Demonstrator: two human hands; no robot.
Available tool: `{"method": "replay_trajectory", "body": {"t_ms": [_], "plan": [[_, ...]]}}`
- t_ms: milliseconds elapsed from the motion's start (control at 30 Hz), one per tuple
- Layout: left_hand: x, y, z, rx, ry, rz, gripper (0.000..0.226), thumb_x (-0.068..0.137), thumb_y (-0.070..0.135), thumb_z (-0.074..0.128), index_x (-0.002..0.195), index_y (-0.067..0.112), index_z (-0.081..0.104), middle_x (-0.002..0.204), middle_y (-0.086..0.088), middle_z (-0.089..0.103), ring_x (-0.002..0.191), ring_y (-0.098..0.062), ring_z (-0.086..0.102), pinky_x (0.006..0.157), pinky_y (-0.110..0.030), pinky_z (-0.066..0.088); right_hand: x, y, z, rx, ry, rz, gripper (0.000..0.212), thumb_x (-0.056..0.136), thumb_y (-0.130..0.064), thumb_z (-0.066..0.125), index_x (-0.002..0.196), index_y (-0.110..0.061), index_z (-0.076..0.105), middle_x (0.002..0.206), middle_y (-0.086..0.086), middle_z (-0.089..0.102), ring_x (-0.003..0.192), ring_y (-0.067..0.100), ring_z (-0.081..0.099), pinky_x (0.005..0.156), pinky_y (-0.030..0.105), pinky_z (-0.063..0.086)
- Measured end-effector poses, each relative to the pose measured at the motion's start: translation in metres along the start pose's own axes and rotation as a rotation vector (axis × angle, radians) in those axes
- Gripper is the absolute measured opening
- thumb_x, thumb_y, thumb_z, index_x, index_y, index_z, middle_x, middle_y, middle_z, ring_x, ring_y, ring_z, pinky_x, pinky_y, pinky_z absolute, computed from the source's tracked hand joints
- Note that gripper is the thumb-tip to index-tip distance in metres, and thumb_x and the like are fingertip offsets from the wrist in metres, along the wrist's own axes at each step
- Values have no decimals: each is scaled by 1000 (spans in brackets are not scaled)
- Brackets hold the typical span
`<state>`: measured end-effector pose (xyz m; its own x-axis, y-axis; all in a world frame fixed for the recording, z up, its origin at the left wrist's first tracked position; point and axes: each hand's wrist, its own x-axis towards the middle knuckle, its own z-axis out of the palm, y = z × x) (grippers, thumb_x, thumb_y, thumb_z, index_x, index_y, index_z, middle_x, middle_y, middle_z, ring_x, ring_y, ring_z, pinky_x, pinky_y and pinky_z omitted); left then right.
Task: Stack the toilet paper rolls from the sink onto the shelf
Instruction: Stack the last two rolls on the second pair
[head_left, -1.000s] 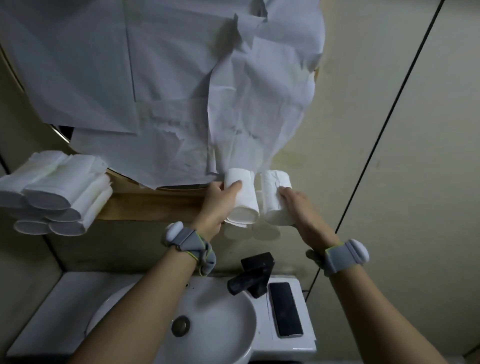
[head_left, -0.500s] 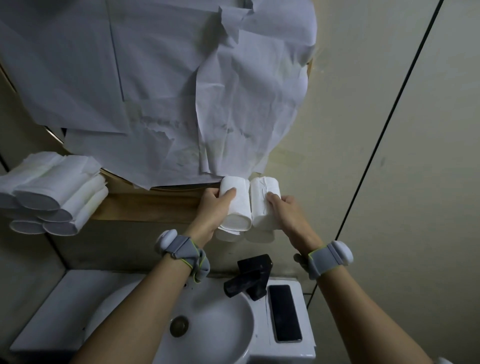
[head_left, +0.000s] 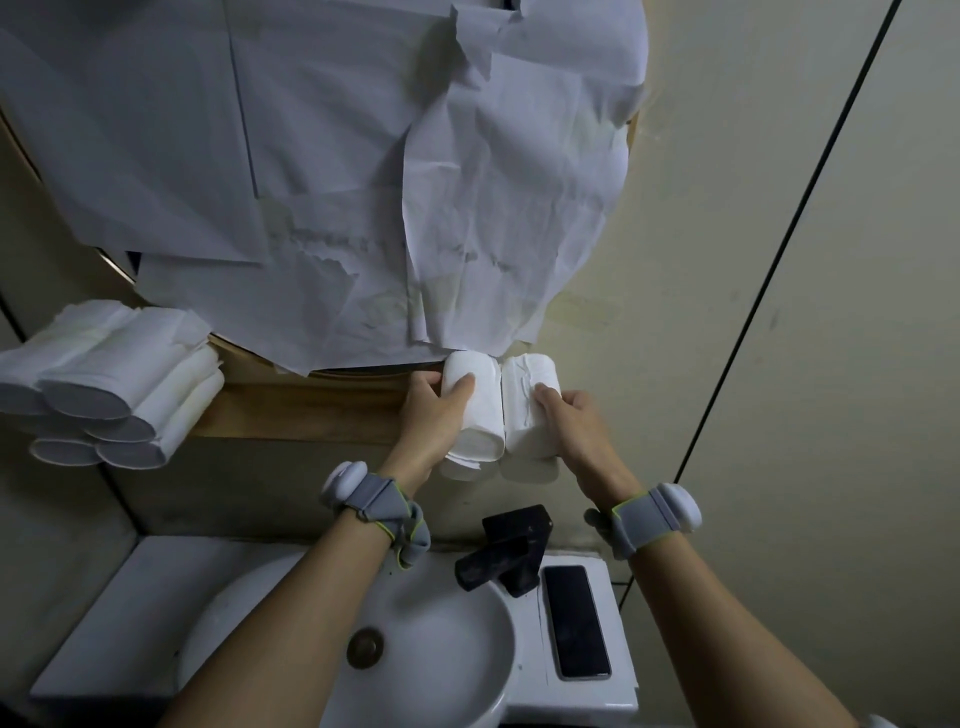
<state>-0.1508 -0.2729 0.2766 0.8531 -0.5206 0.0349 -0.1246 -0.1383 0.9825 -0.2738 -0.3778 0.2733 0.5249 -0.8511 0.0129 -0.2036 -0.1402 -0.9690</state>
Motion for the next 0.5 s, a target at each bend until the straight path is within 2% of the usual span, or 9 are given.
{"method": "replay_trajectory", "body": {"t_ms": [67, 133, 233, 300, 400, 467, 500], "plan": [[-1, -1, 0, 29, 9, 8, 48, 92, 40, 60, 127, 10, 47, 111, -4, 57, 96, -22, 57, 77, -32, 48, 1, 4, 2, -17, 17, -15, 31, 93, -41, 54, 96, -10, 56, 85, -1, 56, 74, 16, 52, 55, 27, 37], [-1, -3, -1, 52, -11, 10, 50, 92, 42, 59, 129, 11, 45, 114, -5, 57, 98, -23, 58, 78, -34, 49, -1, 4, 2, -54, 36, -26, 34, 93, -41, 54, 105, -9, 57, 90, -2, 58, 76, 14, 54, 58, 28, 37], [-1, -7, -2, 31, -40, 15, 49, 94, 45, 55, 131, 13, 46, 119, -6, 58, 101, -23, 58, 79, -34, 49, -1, 7, 4, -71, 57, -50, 30, 92, -41, 52, 98, -11, 55, 81, -5, 52, 77, 17, 50, 59, 28, 36], [-3, -11, -5, -19, -68, 42, 50, 96, 48, 51, 133, 15, 48, 122, -3, 58, 105, -19, 56, 80, -30, 45, -3, 9, 5, -60, 54, -79, 32, 90, -45, 50, 95, -14, 54, 83, -6, 53, 80, 19, 51, 62, 29, 38], [-14, -19, -15, -71, -179, 126, 54, 97, 53, 45, 142, 22, 44, 131, 9, 53, 114, -6, 51, 78, -15, 39, -7, 8, 2, -11, 4, -124, 33, 97, -44, 48, 108, -15, 61, 101, -3, 64, 91, 17, 59, 78, 29, 48], [-22, -25, -21, -64, -286, 175, 54, 97, 50, 46, 146, 29, 35, 132, 21, 47, 110, 12, 49, 78, -4, 40, -10, 7, 0, 79, -45, -126, 21, 104, -35, 46, 113, -21, 59, 102, -14, 61, 90, 1, 59, 76, 11, 47], [-25, -27, -24, -61, -336, 190, 54, 97, 46, 48, 147, 32, 32, 131, 25, 45, 105, 21, 49, 78, 0, 41, -12, 6, 1, 124, -67, -110, 20, 105, -34, 45, 116, -23, 58, 103, -19, 59, 91, -3, 58, 74, 7, 45]]}}
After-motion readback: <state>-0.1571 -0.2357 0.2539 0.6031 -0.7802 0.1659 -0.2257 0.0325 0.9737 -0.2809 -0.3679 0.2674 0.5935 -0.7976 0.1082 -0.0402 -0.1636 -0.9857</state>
